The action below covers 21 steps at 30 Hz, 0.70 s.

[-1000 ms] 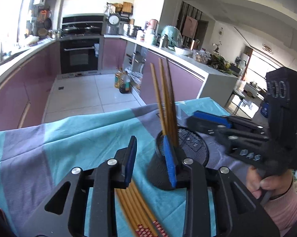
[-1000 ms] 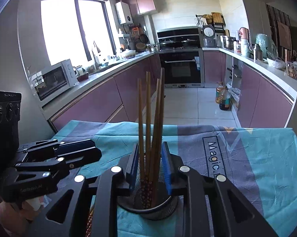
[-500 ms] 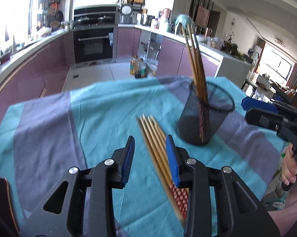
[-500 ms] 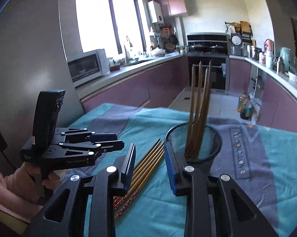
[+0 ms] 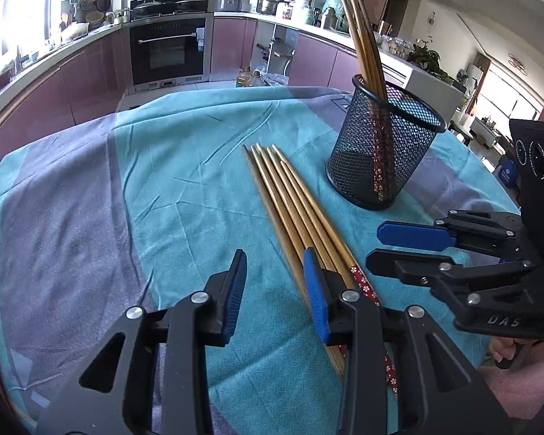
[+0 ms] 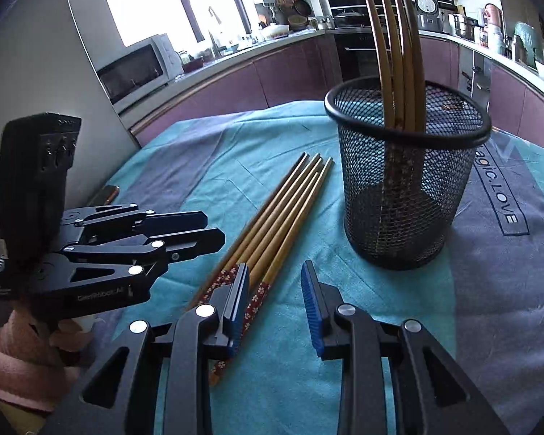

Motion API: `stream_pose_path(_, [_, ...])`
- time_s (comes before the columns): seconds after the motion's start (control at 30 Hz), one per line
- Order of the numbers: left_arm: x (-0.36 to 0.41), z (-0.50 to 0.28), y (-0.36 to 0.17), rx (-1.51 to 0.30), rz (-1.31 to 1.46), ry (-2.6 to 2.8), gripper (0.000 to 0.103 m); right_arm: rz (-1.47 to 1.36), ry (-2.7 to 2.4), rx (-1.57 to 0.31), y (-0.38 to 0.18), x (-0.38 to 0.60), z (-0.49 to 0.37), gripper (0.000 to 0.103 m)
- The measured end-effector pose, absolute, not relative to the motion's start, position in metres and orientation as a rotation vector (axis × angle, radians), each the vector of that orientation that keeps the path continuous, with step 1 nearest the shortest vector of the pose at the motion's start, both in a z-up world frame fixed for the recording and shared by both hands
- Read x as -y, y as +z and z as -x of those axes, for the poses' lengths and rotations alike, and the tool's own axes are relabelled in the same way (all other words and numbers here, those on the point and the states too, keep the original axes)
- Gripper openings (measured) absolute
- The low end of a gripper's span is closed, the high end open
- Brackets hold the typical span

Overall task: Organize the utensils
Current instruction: 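Move the right gripper back over the remaining chopsticks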

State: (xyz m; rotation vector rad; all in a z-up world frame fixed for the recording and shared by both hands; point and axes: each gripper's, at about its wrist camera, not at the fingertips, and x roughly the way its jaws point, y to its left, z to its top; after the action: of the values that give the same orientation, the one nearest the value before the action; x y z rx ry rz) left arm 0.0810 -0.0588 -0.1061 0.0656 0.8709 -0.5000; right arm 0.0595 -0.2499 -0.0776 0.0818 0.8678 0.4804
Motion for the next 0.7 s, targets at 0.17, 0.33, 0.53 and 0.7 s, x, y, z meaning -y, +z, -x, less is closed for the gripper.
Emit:
stream_pose_path(0.17, [0.061,-0.084,-0.109,-0.879,-0.070,-0.502,0.032,-0.081,0.478,-0.880,-0.082,0.244,-0.060,0.028])
stream_pose_path(0.33, [0.066,-0.087,-0.111,-0.885,-0.079,-0.503,0.032,-0.080,0.471,-0.890,-0.086,0.246,-0.062,0.028])
stream_pose_path(0.53, [0.068,-0.092,-0.115,-0.901,-0.083,-0.495,0.032,-0.073,0.467,-0.896,-0.089,0.244,-0.063,0.028])
stream_pose_path(0.7, [0.068,-0.095,-0.118,-0.903,-0.087,-0.488,0.032,-0.066,0.463,-0.897,-0.090,0.240,-0.066,0.027])
